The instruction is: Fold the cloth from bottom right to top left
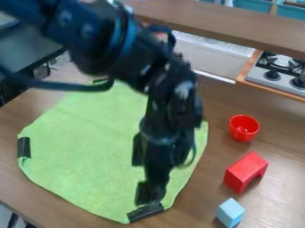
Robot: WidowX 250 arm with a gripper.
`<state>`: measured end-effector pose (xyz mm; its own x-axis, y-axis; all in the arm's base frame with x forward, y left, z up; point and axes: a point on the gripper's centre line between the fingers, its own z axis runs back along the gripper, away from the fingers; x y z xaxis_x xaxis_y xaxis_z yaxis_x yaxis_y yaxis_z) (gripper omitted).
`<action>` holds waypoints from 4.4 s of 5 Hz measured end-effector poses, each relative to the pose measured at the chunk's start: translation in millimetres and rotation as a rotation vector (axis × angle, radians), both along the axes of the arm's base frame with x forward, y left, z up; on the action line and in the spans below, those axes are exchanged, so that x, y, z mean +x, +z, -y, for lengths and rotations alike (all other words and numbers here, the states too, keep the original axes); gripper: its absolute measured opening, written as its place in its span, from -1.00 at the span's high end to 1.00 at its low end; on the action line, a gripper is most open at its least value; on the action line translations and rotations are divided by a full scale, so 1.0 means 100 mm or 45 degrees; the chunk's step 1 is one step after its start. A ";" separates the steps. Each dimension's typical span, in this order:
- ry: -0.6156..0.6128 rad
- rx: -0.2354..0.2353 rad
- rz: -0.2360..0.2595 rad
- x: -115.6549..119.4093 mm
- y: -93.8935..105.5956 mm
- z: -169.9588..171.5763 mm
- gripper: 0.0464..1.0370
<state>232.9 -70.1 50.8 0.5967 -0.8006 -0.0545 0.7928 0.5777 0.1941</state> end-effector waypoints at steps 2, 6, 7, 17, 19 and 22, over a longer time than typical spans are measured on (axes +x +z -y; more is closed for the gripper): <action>-0.095 0.096 0.008 -0.11 -0.42 -0.04 -0.92; -0.119 0.116 0.053 -0.03 -0.58 -0.04 0.49; -0.137 0.059 0.042 -0.10 -0.54 -0.01 0.84; 0.309 -0.048 -0.214 0.91 0.13 -1.29 0.99; 0.276 -0.039 -0.208 1.19 0.20 -1.57 0.99; 0.144 -0.017 -0.242 1.43 0.19 -1.70 0.99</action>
<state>375.8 100.2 69.8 0.6630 -0.7303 -0.1644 0.7442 0.6668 0.0393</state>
